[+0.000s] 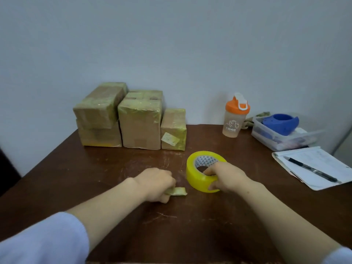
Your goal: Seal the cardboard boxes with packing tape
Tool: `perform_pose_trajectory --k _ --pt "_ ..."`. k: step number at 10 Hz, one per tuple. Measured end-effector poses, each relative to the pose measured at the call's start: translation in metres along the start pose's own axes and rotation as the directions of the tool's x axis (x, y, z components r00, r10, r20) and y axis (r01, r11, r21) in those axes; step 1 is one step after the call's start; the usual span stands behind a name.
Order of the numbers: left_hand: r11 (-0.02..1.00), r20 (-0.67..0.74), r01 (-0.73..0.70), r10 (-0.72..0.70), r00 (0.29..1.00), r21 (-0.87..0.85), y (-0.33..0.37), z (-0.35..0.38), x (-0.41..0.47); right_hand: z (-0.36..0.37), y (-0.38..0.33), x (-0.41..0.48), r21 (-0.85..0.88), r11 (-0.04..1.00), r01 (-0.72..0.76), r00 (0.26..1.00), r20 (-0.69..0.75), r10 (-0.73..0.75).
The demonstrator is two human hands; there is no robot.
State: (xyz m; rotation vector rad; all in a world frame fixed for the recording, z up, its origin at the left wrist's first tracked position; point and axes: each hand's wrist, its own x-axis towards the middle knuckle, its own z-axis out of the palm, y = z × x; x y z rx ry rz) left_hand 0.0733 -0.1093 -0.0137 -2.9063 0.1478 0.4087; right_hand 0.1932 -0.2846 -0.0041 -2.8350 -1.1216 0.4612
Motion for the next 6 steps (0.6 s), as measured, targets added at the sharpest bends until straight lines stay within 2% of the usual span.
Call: perform_pose_trajectory --k 1,2,3,4,5,6 --pt "0.992 -0.008 0.121 -0.121 0.993 0.02 -0.047 0.014 -0.022 0.002 -0.035 0.023 0.011 0.995 0.104 0.995 0.0 -0.104" --pt "0.964 -0.037 0.262 -0.263 0.964 -0.039 -0.082 0.028 -0.029 0.004 -0.064 0.044 0.028 0.983 0.183 0.983 -0.007 -0.183" --pt "0.908 -0.066 0.402 -0.411 0.909 -0.118 -0.103 0.037 -0.022 0.007 -0.08 0.064 0.03 0.974 0.225 0.974 -0.045 -0.224" --pt "0.858 -0.085 0.47 -0.495 0.865 -0.206 -0.111 0.046 -0.013 0.011 -0.089 0.075 -0.043 0.967 0.253 0.957 -0.133 -0.256" --pt "0.841 -0.132 0.446 -0.502 0.855 -0.305 -0.109 0.052 -0.013 0.024 -0.094 0.072 -0.147 0.945 0.291 0.911 -0.259 -0.321" --pt "0.834 -0.178 0.433 -0.509 0.842 -0.342 -0.102 0.05 -0.021 0.023 -0.091 0.058 -0.039 0.956 0.292 0.896 -0.34 -0.287"
